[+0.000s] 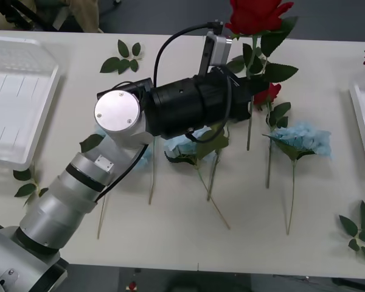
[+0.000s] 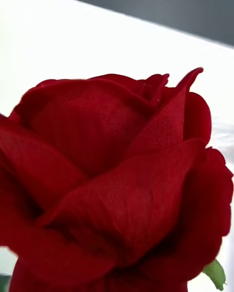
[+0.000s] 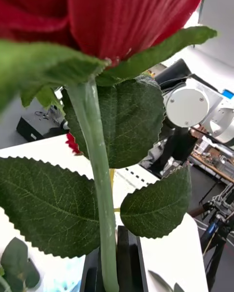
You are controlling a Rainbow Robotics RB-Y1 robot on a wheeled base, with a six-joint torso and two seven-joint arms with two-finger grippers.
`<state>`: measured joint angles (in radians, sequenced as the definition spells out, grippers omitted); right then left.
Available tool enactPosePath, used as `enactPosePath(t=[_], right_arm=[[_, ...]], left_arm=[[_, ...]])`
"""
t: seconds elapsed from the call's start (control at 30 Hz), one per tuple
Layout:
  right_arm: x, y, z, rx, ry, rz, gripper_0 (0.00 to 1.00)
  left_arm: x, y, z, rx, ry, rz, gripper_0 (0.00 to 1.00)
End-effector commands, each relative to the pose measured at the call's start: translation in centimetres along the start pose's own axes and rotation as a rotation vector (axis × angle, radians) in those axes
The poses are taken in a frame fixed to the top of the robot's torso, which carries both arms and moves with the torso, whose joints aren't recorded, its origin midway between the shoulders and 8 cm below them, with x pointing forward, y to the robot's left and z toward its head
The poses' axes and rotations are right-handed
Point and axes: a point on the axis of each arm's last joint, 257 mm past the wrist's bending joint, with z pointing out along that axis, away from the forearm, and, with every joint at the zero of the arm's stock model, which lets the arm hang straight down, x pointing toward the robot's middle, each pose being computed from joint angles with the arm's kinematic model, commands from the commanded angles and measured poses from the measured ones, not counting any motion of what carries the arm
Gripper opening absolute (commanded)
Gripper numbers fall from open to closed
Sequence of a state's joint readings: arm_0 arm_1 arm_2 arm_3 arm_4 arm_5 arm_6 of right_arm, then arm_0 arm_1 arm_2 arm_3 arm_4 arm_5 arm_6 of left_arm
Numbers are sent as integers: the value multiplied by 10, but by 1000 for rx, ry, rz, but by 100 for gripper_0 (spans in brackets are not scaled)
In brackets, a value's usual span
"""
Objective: Put the red flowers into the right box and the blue flowers into the left box
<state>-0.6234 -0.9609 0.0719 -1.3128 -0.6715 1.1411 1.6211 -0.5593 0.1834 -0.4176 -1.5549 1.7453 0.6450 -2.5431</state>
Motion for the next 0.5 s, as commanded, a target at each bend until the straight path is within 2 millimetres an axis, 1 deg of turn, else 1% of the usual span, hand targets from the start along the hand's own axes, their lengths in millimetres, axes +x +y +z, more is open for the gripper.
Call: enactPosePath(t=[0.03, 0.1, 0.2, 0.23, 0.3, 0.33, 0.37, 0.5], right_arm=[[-32, -47, -28, 81, -57, -38, 0], [-27, -82, -35, 139, -42, -70, 0], [-29, -115, -42, 226, -46, -135, 0], [-28, -124, -43, 245, -47, -128, 0], [-22, -136, -40, 254, -48, -99, 0], [-19, -138, -37, 253, -46, -91, 0], [-14, -145, -32, 256, -49, -71, 0], [-2, -159, -19, 269, -63, -33, 0]], left_arm=[[-21, -13, 10, 29, -42, 18, 0], [-23, -13, 10, 28, -51, 9, 0], [-26, -10, 9, 16, -65, -1, 0], [-27, -9, 9, 14, -66, -2, 0], [-27, -8, 9, 10, -69, -2, 0], [-27, -8, 9, 10, -69, -2, 0], [-27, -8, 9, 10, -69, -2, 0], [-27, -8, 9, 10, -69, -2, 0]])
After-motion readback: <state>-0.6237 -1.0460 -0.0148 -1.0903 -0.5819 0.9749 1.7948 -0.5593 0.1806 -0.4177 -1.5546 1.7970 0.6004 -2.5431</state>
